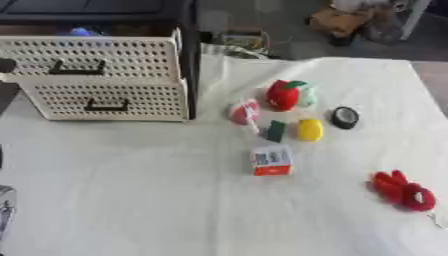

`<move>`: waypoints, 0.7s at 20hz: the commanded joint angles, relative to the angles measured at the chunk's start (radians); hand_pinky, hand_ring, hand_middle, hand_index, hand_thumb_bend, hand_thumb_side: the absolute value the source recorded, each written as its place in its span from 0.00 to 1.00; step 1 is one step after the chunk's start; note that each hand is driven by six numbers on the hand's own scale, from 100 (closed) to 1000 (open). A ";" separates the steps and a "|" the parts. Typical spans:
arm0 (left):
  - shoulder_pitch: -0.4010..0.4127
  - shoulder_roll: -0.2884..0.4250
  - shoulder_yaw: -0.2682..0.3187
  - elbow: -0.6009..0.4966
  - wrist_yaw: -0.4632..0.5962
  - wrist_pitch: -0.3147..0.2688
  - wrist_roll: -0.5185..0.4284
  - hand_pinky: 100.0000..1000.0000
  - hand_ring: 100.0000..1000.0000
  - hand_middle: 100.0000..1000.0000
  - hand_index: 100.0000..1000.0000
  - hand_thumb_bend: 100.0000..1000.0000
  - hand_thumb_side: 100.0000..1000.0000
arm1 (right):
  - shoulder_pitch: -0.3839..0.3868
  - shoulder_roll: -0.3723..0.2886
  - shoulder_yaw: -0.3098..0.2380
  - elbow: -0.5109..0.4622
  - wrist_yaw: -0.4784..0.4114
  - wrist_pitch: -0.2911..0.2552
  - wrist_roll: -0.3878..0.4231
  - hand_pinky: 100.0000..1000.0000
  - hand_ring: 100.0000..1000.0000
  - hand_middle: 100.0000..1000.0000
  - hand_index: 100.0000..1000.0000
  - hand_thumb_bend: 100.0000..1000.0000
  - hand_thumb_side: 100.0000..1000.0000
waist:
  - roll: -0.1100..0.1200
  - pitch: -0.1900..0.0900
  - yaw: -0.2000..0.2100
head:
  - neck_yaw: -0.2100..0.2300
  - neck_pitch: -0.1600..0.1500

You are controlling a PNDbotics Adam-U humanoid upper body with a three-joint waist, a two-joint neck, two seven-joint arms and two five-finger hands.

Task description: Pick up objects from table and place into drawer.

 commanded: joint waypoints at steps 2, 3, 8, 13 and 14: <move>-0.002 0.009 0.009 -0.019 0.003 -0.001 0.000 0.55 0.41 0.57 0.82 0.00 0.64 | -0.013 -0.009 -0.013 -0.016 -0.004 0.003 -0.003 0.77 0.55 0.58 0.80 0.00 0.78 | -0.004 -0.024 0.008 | 0.001 -0.010; -0.001 0.009 0.009 -0.019 0.003 -0.001 -0.001 0.55 0.41 0.57 0.82 0.00 0.64 | -0.011 -0.008 -0.014 -0.016 -0.004 0.003 -0.004 0.77 0.55 0.58 0.80 0.00 0.78 | -0.005 -0.025 0.011 | 0.002 -0.010; 0.004 0.009 0.013 -0.019 0.001 -0.001 0.001 0.55 0.41 0.57 0.82 0.00 0.64 | -0.009 -0.004 -0.014 -0.016 -0.005 0.005 -0.003 0.77 0.55 0.58 0.80 0.00 0.78 | -0.008 -0.021 0.023 | 0.007 -0.008; 0.002 0.008 0.012 -0.019 0.002 -0.002 -0.001 0.55 0.41 0.58 0.83 0.00 0.64 | -0.016 -0.005 -0.014 -0.016 -0.006 0.005 -0.004 0.77 0.55 0.58 0.80 0.00 0.77 | -0.004 -0.017 0.015 | 0.009 -0.008; 0.001 0.008 0.013 -0.019 0.003 -0.003 -0.001 0.55 0.41 0.58 0.83 0.00 0.64 | -0.018 -0.005 -0.015 -0.016 -0.006 0.005 -0.005 0.77 0.55 0.58 0.80 0.00 0.77 | -0.002 -0.017 0.013 | 0.010 -0.010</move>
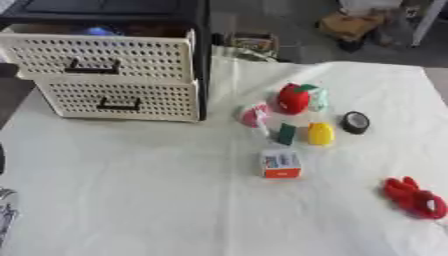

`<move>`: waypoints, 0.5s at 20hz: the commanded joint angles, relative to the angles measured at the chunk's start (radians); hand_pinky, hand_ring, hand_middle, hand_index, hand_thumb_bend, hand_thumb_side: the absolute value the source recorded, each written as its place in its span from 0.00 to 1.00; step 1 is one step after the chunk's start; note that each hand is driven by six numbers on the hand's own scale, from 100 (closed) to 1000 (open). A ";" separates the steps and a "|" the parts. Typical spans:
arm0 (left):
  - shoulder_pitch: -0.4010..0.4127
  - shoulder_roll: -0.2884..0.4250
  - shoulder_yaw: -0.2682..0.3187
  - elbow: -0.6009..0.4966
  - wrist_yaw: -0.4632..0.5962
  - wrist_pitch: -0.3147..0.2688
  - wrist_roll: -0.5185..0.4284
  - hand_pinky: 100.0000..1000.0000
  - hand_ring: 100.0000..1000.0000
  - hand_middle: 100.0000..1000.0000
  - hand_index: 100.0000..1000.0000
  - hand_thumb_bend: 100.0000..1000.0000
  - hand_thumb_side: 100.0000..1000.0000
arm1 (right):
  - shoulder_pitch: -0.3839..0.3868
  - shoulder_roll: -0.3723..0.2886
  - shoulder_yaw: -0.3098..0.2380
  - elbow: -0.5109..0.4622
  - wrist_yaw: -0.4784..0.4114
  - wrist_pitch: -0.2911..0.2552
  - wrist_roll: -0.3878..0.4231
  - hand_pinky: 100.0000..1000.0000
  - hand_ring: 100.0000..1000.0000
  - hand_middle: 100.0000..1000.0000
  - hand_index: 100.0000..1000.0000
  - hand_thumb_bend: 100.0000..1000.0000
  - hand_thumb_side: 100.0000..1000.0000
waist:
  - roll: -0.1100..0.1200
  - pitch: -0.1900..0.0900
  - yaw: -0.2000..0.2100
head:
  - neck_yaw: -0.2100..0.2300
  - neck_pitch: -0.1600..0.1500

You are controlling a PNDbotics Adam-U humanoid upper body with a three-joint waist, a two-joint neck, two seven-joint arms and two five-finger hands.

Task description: Pick up objects from table and place into drawer.

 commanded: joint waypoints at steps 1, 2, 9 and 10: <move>-0.009 0.008 0.013 -0.019 0.003 -0.004 0.000 0.55 0.41 0.58 0.83 0.00 0.64 | -0.017 -0.016 -0.011 -0.016 -0.006 0.001 -0.003 0.77 0.55 0.58 0.80 0.00 0.77 | 0.004 -0.017 -0.003 | 0.005 -0.009; -0.010 0.008 0.014 -0.019 0.004 -0.005 0.001 0.55 0.42 0.58 0.82 0.00 0.64 | -0.020 -0.015 -0.011 -0.016 -0.008 0.001 -0.003 0.77 0.55 0.58 0.80 0.00 0.77 | 0.005 -0.018 -0.004 | 0.005 -0.008; -0.013 0.007 0.012 -0.019 0.009 -0.007 -0.003 0.55 0.42 0.58 0.82 0.00 0.64 | -0.024 -0.010 -0.013 -0.016 -0.011 0.002 -0.003 0.77 0.55 0.58 0.80 0.00 0.77 | 0.002 -0.022 -0.002 | -0.029 -0.003; -0.014 0.006 0.012 -0.019 0.009 -0.007 -0.005 0.56 0.42 0.58 0.82 0.00 0.64 | -0.023 -0.010 -0.013 -0.016 -0.011 0.002 -0.004 0.77 0.55 0.58 0.80 0.00 0.77 | 0.001 -0.022 -0.002 | -0.036 -0.004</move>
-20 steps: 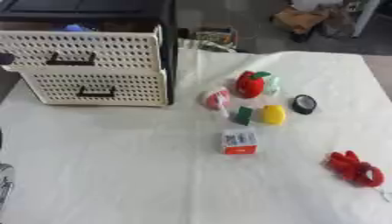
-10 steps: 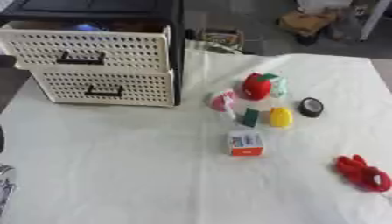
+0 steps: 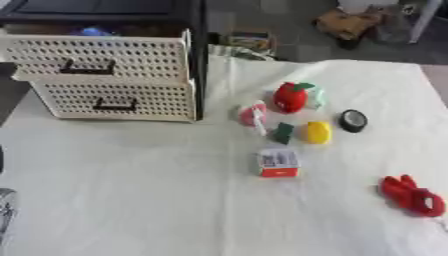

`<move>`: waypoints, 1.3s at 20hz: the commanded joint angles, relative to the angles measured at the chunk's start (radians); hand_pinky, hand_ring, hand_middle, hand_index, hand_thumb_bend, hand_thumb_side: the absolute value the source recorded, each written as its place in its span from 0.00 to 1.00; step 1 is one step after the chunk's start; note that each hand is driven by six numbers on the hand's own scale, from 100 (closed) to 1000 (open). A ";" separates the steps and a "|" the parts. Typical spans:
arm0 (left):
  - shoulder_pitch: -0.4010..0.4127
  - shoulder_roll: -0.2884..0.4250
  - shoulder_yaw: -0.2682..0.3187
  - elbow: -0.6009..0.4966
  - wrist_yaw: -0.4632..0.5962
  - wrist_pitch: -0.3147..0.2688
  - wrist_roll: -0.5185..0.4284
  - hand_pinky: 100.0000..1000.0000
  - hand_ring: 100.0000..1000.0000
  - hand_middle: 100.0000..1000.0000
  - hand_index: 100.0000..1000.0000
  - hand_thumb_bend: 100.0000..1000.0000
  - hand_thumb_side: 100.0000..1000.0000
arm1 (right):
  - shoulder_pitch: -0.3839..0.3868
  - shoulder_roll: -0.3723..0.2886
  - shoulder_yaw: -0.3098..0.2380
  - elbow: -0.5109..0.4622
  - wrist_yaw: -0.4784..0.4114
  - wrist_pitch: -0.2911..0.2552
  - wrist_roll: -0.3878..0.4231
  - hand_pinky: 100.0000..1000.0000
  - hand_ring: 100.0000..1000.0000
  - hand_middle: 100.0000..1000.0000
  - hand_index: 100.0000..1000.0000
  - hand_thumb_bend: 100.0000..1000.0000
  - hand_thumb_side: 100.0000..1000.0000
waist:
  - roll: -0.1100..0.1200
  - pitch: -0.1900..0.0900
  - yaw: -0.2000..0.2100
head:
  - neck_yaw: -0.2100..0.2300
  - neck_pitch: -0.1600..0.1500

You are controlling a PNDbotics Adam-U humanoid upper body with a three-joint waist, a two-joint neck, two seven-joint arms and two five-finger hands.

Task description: Pick up objects from table and place into drawer.

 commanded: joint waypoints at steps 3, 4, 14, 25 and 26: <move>-0.012 0.005 0.007 -0.019 0.008 -0.003 -0.006 0.56 0.42 0.58 0.82 0.00 0.64 | -0.009 -0.016 -0.012 -0.016 -0.002 0.001 -0.004 0.77 0.55 0.58 0.80 0.00 0.77 | -0.003 -0.019 0.005 | -0.030 -0.007; -0.012 0.004 0.008 -0.019 0.008 -0.004 -0.006 0.56 0.42 0.58 0.82 0.00 0.64 | -0.009 -0.016 -0.012 -0.016 -0.002 0.001 -0.004 0.77 0.55 0.58 0.80 0.00 0.77 | -0.003 -0.019 0.007 | -0.033 -0.008; -0.010 0.000 0.008 -0.019 0.008 -0.003 -0.007 0.56 0.42 0.58 0.82 0.00 0.64 | -0.009 -0.010 -0.014 -0.016 -0.002 0.004 -0.004 0.77 0.55 0.58 0.80 0.00 0.76 | -0.004 -0.024 0.013 | -0.036 -0.026; -0.006 -0.001 0.010 -0.019 0.006 -0.005 -0.007 0.56 0.42 0.58 0.82 0.00 0.64 | -0.009 -0.009 -0.018 -0.016 -0.001 0.003 -0.007 0.77 0.55 0.58 0.80 0.00 0.76 | 0.004 -0.024 0.008 | -0.043 -0.043; -0.006 -0.001 0.010 -0.019 0.006 -0.005 -0.007 0.56 0.42 0.58 0.82 0.00 0.64 | -0.009 -0.009 -0.018 -0.016 -0.001 0.003 -0.008 0.77 0.55 0.58 0.80 0.00 0.76 | 0.004 -0.024 0.008 | -0.042 -0.044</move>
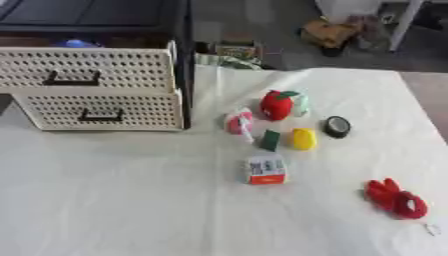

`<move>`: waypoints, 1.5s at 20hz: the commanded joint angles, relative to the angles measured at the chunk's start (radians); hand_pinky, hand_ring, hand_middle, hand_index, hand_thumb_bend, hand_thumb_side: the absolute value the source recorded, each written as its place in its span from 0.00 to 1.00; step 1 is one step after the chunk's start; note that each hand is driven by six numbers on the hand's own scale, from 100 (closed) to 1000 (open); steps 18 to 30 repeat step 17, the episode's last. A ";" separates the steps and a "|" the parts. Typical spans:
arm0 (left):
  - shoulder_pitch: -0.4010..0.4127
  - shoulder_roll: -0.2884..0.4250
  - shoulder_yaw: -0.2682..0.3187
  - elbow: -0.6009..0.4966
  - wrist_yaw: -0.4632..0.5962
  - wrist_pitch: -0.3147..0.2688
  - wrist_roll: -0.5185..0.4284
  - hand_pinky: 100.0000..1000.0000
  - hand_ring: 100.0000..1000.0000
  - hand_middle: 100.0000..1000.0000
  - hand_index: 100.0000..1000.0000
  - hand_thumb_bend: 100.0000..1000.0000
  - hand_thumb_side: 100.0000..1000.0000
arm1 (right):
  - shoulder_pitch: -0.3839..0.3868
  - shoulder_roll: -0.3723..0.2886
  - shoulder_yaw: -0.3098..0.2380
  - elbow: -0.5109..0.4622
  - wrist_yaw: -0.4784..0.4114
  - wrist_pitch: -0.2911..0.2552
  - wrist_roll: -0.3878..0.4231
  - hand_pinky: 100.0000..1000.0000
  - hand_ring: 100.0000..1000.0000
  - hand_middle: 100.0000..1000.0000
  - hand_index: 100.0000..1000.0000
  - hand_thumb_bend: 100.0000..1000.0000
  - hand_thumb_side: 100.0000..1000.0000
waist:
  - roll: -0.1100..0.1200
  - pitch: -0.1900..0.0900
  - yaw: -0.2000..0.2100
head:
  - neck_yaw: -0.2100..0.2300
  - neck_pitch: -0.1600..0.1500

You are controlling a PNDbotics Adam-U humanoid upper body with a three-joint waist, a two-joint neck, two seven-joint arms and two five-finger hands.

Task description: Pick up objects from table and place into drawer.

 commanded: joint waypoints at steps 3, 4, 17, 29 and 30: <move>-0.006 0.007 0.010 -0.019 0.000 -0.003 -0.003 0.56 0.42 0.58 0.82 0.00 0.64 | -0.009 -0.019 -0.012 -0.016 0.000 -0.002 -0.005 0.77 0.55 0.58 0.80 0.00 0.76 | -0.001 -0.017 -0.002 | -0.005 -0.012; -0.006 0.007 0.010 -0.019 0.000 -0.003 -0.003 0.56 0.42 0.58 0.82 0.00 0.64 | -0.008 -0.019 -0.012 -0.016 0.000 -0.003 -0.006 0.77 0.55 0.58 0.80 0.00 0.76 | -0.001 -0.017 -0.002 | -0.005 -0.013; -0.005 0.008 0.013 -0.019 -0.003 -0.006 -0.002 0.56 0.41 0.58 0.82 0.00 0.64 | -0.010 -0.021 -0.011 -0.016 0.000 -0.005 -0.004 0.77 0.55 0.58 0.80 0.00 0.76 | -0.005 -0.012 0.005 | 0.001 -0.018; -0.005 0.008 0.013 -0.019 -0.003 -0.006 -0.002 0.56 0.41 0.58 0.82 0.00 0.64 | -0.010 -0.021 -0.011 -0.016 0.000 -0.005 -0.004 0.77 0.55 0.58 0.80 0.00 0.76 | -0.005 -0.012 0.005 | 0.001 -0.018; -0.005 0.008 0.013 -0.019 -0.003 -0.006 -0.002 0.56 0.41 0.58 0.82 0.00 0.64 | -0.010 -0.021 -0.011 -0.016 0.000 -0.005 -0.004 0.77 0.55 0.58 0.80 0.00 0.76 | -0.005 -0.012 0.005 | 0.001 -0.018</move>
